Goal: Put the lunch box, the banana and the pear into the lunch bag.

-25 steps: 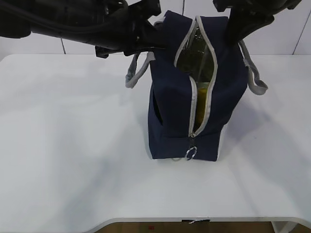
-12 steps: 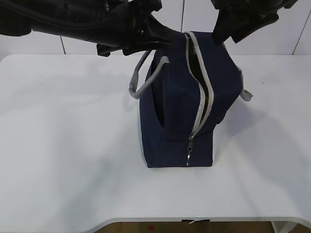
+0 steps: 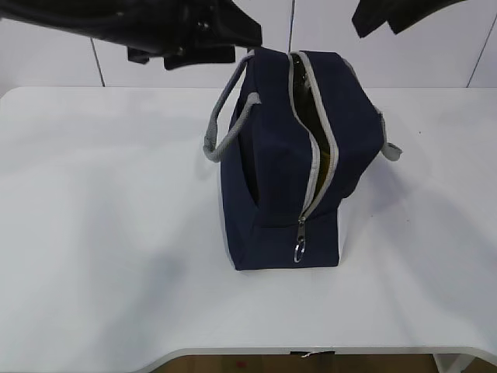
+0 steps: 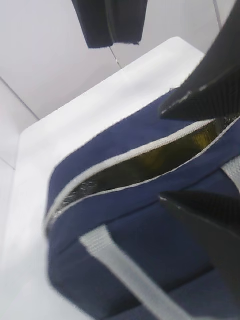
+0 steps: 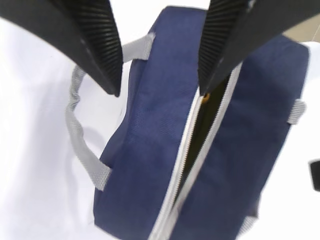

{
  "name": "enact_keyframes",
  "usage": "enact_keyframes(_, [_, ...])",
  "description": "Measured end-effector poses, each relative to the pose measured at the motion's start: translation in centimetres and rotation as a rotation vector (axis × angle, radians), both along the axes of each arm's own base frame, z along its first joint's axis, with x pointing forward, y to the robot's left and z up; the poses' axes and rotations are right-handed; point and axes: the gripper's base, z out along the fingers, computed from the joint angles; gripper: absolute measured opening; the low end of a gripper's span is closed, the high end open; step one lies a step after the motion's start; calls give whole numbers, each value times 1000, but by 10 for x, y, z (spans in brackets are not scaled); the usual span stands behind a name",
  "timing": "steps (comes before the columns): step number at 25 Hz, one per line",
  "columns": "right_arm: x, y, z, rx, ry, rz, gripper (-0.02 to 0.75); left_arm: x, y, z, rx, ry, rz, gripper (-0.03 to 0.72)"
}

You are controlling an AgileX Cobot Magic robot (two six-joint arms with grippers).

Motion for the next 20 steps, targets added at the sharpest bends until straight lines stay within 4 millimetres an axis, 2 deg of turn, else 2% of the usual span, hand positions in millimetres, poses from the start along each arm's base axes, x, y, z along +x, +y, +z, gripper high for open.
enact_keyframes(6, [-26,-5,30,34,-81,4,400,-28,19,43,70,-158,-63,354])
enact_keyframes(11, [-56,-10,49,72,-129,13,400,-52,25,57,127,-185,-187,354])
enact_keyframes(17, [-95,-19,45,75,-117,16,400,-66,32,58,240,-184,-251,354])
enact_keyframes(20, [-113,-23,32,60,-84,27,400,-70,35,56,291,-165,-273,353])
